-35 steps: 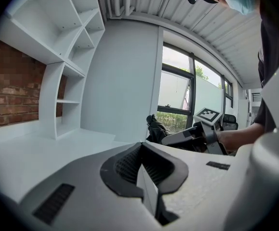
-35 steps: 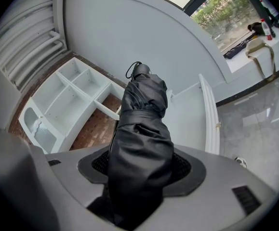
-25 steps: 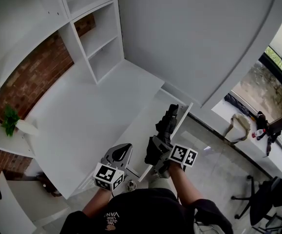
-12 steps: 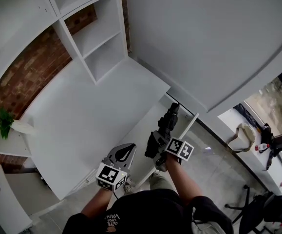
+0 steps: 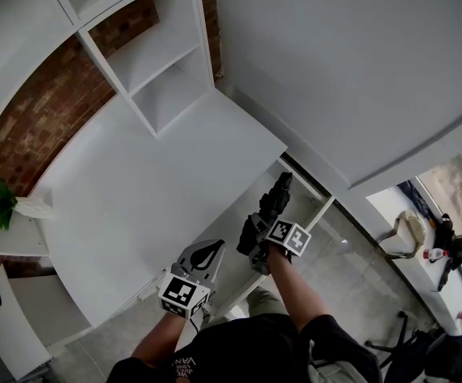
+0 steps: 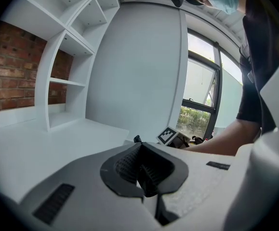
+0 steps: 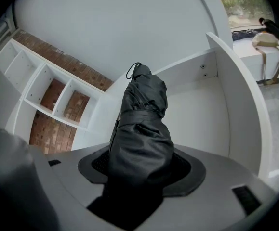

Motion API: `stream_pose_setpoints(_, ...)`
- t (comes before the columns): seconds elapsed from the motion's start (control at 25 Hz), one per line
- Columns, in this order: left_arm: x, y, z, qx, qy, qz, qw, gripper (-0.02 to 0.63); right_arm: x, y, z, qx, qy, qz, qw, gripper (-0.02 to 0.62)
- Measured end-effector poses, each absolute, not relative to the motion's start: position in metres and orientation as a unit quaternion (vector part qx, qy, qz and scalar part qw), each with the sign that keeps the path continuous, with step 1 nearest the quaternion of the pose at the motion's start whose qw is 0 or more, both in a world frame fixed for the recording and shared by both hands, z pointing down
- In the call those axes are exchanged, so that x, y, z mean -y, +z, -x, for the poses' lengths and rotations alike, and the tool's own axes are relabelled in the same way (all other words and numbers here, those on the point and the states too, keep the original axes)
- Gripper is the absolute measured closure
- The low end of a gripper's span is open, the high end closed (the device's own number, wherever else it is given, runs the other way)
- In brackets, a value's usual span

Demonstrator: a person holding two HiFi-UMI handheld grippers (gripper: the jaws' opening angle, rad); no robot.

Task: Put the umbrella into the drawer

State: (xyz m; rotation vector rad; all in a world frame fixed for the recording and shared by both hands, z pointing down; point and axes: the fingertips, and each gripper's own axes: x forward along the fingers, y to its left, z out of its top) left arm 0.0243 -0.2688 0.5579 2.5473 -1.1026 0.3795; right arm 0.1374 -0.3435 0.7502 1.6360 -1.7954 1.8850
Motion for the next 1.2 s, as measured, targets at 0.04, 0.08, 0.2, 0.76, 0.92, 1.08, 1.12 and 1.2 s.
stream_pose_setpoints(0.04, 0.27, 0.561, -0.025, 0.39, 0.134, -0.895, 0.172, 0.6, 0.347, 0.756, -0.139, 0.579, 0.614, -0.535, 0.038, 0.321)
stream_pose_setpoints(0.08, 0.272, 0.564, -0.025, 0.392, 0.134, -0.893, 0.175, 0.6, 0.35, 0.762, -0.14, 0.575, 0.615, -0.538, 0.042, 0.321)
stream_pose_setpoints(0.2, 0.276, 0.572, -0.027, 0.399, 0.138, -0.889, 0.178, 0.6, 0.359, 0.777, -0.143, 0.571, 0.616, -0.54, 0.06, 0.321)
stream_pose_setpoints(0.76, 0.276, 0.593, -0.027, 0.412, 0.159, -0.876, 0.196, 0.6, 0.366, 0.819, -0.151, 0.551, 0.611, -0.557, 0.119, 0.311)
stream_pose_setpoints(0.92, 0.275, 0.597, -0.028, 0.409, 0.162, -0.875, 0.2, 0.6, 0.367, 0.826, -0.154, 0.554, 0.6, -0.557, 0.149, 0.303)
stream_pose_setpoints(1.08, 0.272, 0.599, -0.029, 0.406, 0.164, -0.876, 0.202, 0.6, 0.366, 0.827, -0.152, 0.551, 0.603, -0.557, 0.15, 0.301)
stream_pose_setpoints(1.12, 0.272, 0.599, -0.029, 0.406, 0.165, -0.876, 0.202, 0.6, 0.366, 0.826, -0.152, 0.55, 0.604, -0.558, 0.148, 0.301)
stream_pose_setpoints(1.2, 0.271, 0.6, -0.029, 0.405, 0.165, -0.876, 0.203, 0.6, 0.366, 0.825, -0.154, 0.547, 0.604, -0.562, 0.142, 0.301)
